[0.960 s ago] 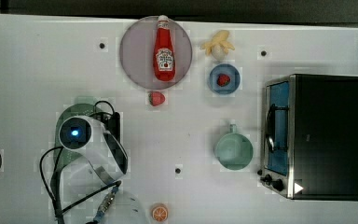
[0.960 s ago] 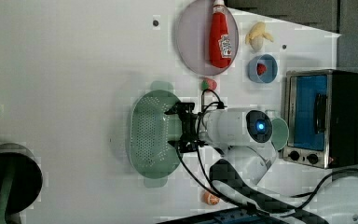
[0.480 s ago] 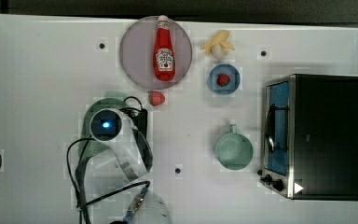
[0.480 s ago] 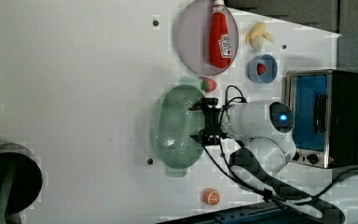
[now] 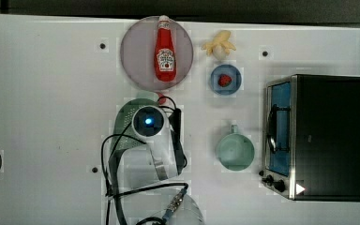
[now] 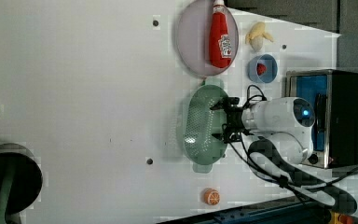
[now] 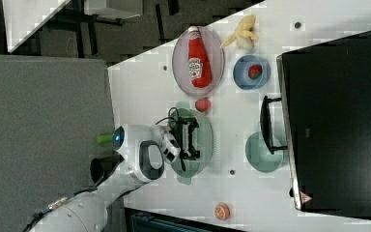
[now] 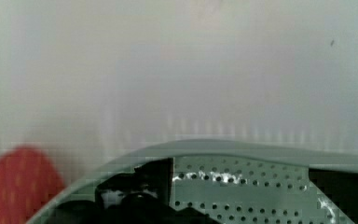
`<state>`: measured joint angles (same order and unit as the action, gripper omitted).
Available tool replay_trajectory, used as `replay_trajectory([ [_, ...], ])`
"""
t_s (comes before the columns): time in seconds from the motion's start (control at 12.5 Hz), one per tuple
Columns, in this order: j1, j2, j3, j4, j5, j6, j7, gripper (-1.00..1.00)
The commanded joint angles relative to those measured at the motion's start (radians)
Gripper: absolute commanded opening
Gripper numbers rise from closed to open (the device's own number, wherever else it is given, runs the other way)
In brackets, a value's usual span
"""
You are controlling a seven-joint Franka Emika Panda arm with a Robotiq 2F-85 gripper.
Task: Drag strainer left to right.
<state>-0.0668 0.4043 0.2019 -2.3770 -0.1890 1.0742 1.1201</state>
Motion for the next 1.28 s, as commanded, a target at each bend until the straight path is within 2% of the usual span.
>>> replay_trajectory([
  [0.08, -0.032, -0.028, -0.047, -0.004, -0.013, 0.016, -0.169, 1.0],
  [0.48, -0.065, -0.03, -0.125, -0.006, -0.013, 0.018, -0.248, 1.0],
  [1.28, -0.078, -0.031, -0.221, -0.002, -0.013, 0.03, -0.319, 1.0],
])
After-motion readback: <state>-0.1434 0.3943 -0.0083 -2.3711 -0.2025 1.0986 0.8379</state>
